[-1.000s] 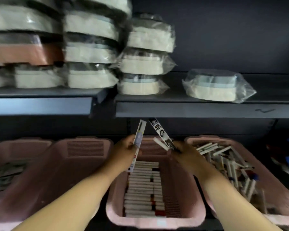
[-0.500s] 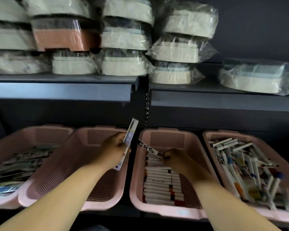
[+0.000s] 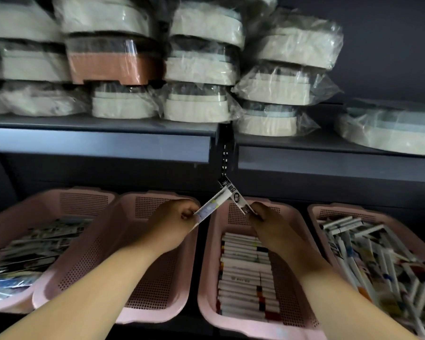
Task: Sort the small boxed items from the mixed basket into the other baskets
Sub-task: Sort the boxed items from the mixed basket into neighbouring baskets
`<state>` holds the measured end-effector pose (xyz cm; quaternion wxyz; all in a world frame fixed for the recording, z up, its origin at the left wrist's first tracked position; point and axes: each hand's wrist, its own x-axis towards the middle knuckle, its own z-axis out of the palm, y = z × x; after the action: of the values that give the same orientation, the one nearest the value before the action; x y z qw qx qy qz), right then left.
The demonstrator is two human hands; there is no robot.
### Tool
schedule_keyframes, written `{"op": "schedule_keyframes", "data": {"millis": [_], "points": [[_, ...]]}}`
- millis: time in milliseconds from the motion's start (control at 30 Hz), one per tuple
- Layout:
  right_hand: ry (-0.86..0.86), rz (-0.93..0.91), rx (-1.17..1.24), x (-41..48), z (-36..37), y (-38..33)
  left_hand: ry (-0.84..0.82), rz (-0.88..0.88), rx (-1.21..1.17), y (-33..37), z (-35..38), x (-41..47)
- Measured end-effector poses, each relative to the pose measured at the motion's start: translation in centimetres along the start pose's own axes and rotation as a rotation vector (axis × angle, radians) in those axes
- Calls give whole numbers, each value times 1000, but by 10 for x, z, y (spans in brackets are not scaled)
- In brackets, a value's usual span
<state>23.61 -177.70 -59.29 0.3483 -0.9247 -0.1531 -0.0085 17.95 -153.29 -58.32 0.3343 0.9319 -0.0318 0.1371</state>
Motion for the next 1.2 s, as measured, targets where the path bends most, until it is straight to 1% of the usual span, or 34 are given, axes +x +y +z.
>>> {"op": "schedule_keyframes", "data": {"millis": [67,100,167,200,267,333,400,533,667,800,900,933,1000,1033,1067,1167,1200], "points": [[-15,-28,99,1,4,-13,8,0,21,-7,-15,0],[-36,-29,132,2,7,-19,4,-6,73,-8,-27,-3],[-80,-20,126,8,17,-33,4,-14,195,-16,-53,-8],[-103,-23,122,11,24,-40,5,-18,217,-24,-64,-9],[-148,-59,110,18,38,-58,3,-54,222,-41,-91,-16],[-176,-98,102,23,53,-78,0,-80,280,-63,-118,-23],[-224,-148,92,26,69,-99,-11,-95,394,-82,-145,-32],[-309,-196,119,27,103,-136,-88,-220,657,-131,-197,-54],[-398,-205,144,24,129,-156,-122,-396,727,-178,-231,-76],[-423,-225,79,27,144,-165,-176,-475,759,-203,-240,-91],[-430,-200,68,30,152,-171,-152,-531,652,-214,-234,-94],[-432,-199,66,30,153,-173,-87,-535,553,-217,-232,-95],[-440,-198,64,31,156,-176,101,-490,255,-224,-225,-96],[-444,-196,62,31,158,-177,168,-490,124,-224,-223,-94],[-450,-194,60,31,160,-178,219,-512,35,-222,-220,-91],[-462,-197,44,32,164,-180,332,-646,-80,-222,-212,-79],[-466,-197,40,31,166,-181,368,-687,-184,-226,-210,-77]]}}
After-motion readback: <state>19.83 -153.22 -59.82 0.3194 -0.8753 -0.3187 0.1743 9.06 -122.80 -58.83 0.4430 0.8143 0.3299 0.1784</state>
